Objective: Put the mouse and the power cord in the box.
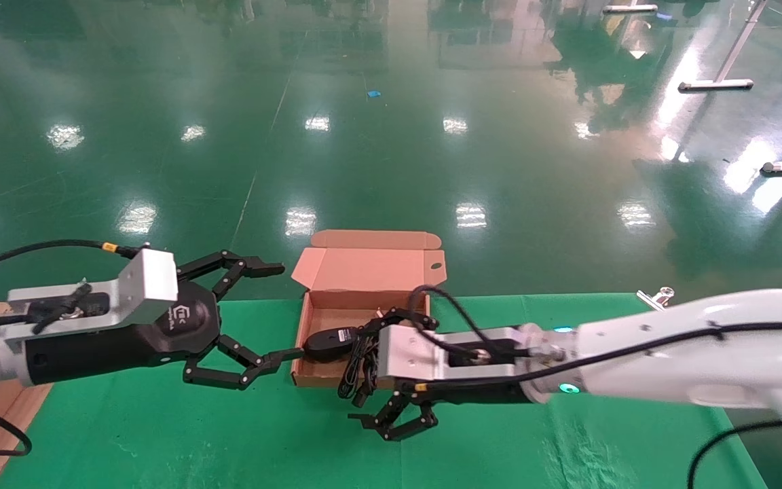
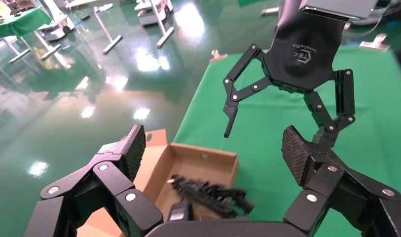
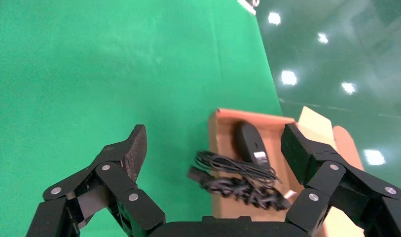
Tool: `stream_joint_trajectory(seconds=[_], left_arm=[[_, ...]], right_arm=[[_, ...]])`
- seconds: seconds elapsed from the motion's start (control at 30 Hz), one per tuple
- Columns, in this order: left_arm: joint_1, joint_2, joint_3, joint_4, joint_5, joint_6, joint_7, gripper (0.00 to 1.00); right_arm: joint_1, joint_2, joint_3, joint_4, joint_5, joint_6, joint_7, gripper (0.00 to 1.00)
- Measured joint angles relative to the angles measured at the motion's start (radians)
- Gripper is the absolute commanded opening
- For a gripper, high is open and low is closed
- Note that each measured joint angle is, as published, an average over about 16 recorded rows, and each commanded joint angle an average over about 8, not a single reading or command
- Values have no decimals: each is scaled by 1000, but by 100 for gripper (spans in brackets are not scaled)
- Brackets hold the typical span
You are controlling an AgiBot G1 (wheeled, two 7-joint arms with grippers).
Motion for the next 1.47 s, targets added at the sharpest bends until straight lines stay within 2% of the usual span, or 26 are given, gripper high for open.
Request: stream_joint_trajectory(seconds=[1.0,1.23,1.47], left_arm=[[338,-181,-346,-619,-123,53,-524,100],[393,-210,-403,-724,-143,61,-605,100],[412,-220,-423,-762,-150,65,-632,100]], right_arm=[[-344,379,583,287,359,-414,277,100],[-410,452,694,341,428,-494,327,100],[-438,483,742,365,458,-528,348,100]])
